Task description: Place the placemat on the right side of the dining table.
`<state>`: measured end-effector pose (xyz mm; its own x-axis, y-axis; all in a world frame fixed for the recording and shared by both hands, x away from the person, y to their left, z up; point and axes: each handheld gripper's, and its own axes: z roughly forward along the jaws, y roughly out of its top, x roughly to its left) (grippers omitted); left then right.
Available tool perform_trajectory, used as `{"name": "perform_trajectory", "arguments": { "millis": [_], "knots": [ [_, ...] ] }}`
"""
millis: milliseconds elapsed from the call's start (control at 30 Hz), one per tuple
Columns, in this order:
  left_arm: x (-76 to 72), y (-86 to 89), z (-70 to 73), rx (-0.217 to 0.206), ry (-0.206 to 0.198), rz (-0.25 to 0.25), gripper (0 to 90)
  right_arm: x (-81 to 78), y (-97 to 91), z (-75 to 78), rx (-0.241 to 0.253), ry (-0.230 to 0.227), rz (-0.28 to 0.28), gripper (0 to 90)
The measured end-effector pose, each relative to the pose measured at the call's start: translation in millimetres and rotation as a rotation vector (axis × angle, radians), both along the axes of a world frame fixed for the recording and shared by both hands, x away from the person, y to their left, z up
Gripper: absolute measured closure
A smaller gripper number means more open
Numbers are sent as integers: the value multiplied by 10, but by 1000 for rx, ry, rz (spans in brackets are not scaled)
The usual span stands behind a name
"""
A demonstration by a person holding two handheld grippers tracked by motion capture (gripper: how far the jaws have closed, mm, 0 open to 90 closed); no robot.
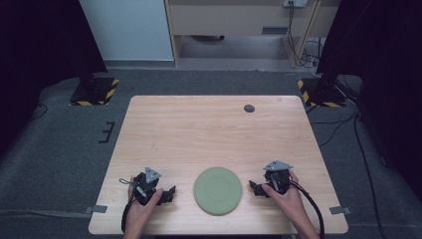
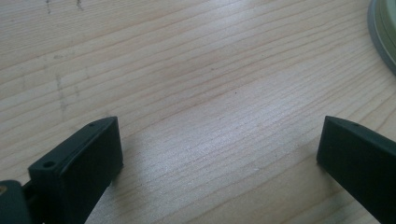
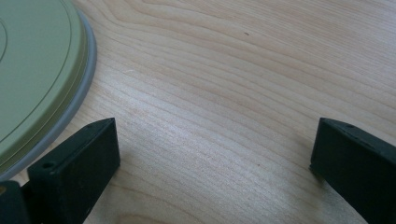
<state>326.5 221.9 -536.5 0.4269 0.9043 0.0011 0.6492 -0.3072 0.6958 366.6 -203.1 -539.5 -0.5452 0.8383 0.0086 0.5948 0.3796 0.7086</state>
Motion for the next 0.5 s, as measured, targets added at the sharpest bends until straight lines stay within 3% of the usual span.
{"name": "perform_trajectory", "arguments": {
  "millis": [100, 233, 500],
  "knots": [
    [-9, -1, 4, 0, -4, -14, 6, -20, -10, 15, 7, 3, 11, 63],
    [-33, -24, 10, 8, -26, -35, 23, -60, -29, 49, 50, 5, 22, 59],
    [-68, -119, 35, -14, -35, -88, 23, -162, 21, 127, 31, -36, 71, 46]
  ]
}}
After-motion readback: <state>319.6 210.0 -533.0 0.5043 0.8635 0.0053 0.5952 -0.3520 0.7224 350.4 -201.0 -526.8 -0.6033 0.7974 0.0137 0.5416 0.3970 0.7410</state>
